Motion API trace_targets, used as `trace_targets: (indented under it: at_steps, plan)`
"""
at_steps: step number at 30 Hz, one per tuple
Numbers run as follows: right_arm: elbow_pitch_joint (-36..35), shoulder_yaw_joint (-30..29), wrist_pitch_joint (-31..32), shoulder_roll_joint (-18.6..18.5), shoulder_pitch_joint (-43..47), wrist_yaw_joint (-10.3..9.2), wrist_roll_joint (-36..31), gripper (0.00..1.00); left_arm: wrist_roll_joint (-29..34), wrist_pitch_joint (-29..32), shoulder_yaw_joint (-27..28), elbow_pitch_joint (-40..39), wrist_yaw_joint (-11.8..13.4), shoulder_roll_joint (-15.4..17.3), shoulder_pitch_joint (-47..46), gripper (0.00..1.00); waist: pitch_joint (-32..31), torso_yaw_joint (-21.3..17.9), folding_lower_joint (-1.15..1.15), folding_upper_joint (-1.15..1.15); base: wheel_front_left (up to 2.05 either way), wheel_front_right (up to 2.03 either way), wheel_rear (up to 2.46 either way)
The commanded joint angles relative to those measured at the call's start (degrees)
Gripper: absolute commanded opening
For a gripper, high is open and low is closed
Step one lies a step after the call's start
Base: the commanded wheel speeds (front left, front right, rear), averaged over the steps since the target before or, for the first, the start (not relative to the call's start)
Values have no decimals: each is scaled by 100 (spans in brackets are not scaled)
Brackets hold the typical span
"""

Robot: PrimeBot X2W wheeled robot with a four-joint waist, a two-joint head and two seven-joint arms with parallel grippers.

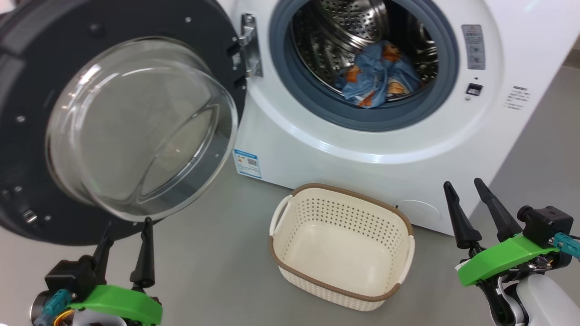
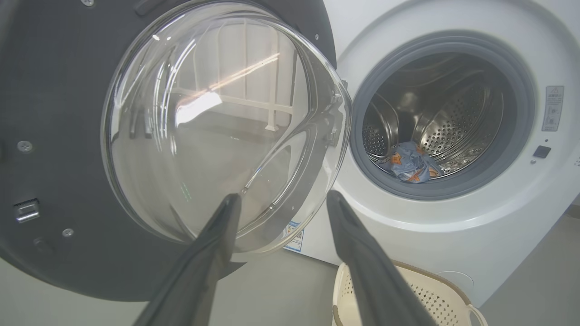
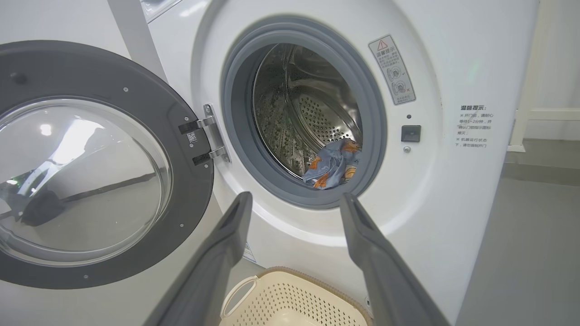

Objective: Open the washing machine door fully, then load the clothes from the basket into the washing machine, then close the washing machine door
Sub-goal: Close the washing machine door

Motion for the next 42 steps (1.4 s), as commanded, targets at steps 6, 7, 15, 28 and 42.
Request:
trace_targets:
  at_steps: [6, 7, 15, 28, 42]
  plan:
    - [-98, 127, -47, -62, 30, 31, 22, 100, -15, -10, 189, -226, 85, 188, -32, 100, -88, 441, 0, 0, 0, 0, 0]
    - [-98, 132, -47, -59, 28, 31, 20, 100, -20, -11, 191, -230, 93, 191, -23, 100, -90, 466, 0, 0, 0, 0, 0]
    - [-74, 237, -47, -57, 5, 31, 78, 100, -66, -21, 213, -267, 172, 192, 32, 100, -90, 598, 0, 0, 0, 0, 0]
    - [-61, 317, -47, -81, 8, 31, 145, 100, -98, -37, 208, -299, 239, 201, 48, 100, -97, 544, 0, 0, 0, 0, 0]
    - [-57, 334, -47, -104, -13, 31, 148, 100, -126, -40, 189, -338, 228, 276, -26, 0, -58, 536, 0, 0, 0, 0, 0]
